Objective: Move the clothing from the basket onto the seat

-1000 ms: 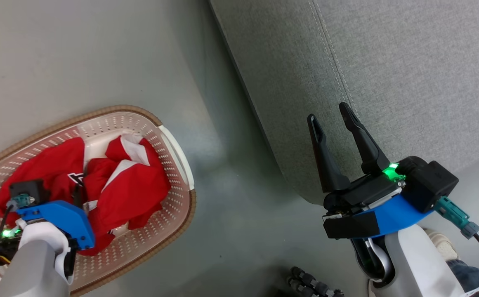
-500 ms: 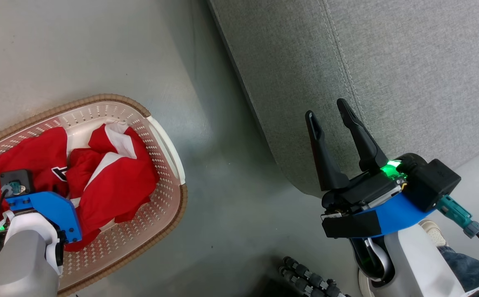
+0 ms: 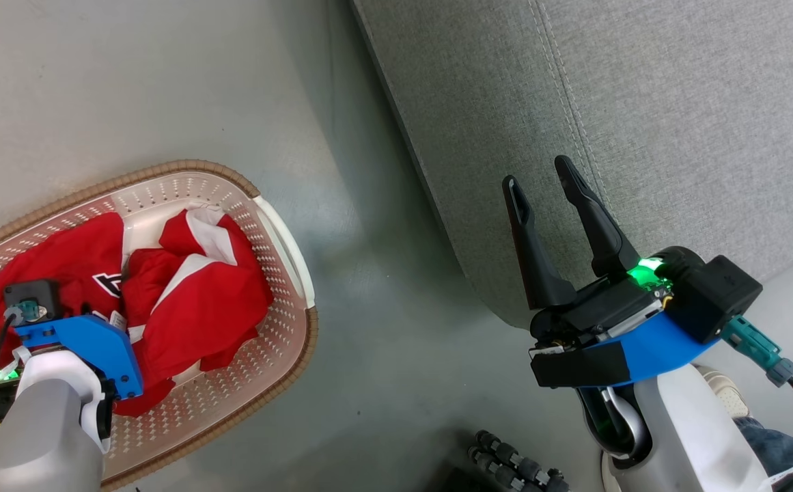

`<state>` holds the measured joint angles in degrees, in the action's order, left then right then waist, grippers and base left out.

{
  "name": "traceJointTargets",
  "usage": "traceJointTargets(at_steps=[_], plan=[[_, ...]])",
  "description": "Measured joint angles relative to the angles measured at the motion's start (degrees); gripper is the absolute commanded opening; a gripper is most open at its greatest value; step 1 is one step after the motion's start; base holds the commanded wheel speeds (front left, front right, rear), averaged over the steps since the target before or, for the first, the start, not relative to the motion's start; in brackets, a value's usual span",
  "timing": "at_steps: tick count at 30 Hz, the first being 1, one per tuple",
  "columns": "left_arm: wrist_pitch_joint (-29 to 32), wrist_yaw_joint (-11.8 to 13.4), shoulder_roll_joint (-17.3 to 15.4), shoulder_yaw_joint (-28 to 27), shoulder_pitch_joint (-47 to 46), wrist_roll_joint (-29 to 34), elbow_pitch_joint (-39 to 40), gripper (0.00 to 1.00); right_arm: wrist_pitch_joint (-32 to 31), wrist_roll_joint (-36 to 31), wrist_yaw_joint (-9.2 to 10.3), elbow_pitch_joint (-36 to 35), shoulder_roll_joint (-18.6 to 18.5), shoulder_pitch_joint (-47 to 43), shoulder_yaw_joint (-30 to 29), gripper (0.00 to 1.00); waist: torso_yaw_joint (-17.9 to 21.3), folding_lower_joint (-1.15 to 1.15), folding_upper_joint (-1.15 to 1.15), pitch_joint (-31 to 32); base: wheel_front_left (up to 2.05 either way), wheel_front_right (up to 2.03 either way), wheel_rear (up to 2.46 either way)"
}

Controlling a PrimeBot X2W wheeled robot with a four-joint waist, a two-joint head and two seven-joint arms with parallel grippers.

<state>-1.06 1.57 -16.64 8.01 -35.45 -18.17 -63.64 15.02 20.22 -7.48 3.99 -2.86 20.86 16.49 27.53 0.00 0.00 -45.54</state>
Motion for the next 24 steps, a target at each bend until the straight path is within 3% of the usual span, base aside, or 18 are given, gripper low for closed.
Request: traceJointTargets(at_steps=[6, 12, 24], plan=[[-0.4, -0.66, 0.82, 0.41, -1.32, -0.35, -0.9, 0.0, 0.0, -0.2, 0.0, 0.01, 0.01, 0.01, -0.36, 1.0, -0.95, 0.0, 0.0, 0.14, 0.0, 0.0, 0.0], [-1.69, -4.01, 4.21, 0.13, -2.33, -2.68, -1.92, 0.0, 0.01, -1.68, 0.0, 0.57, 0.03, 0.69, -1.38, 1.0, -3.75, 0.0, 0.0, 1.79, 0.0, 0.0, 0.0], [-5.92, -8.37, 10.69, 4.8, -1.65, -3.02, -4.22, 0.0, 0.01, -7.2, 0.0, 4.93, 0.11, -1.2, -3.83, 1.0, -11.89, 0.0, 0.01, 12.8, 0.0, 0.0, 0.0]])
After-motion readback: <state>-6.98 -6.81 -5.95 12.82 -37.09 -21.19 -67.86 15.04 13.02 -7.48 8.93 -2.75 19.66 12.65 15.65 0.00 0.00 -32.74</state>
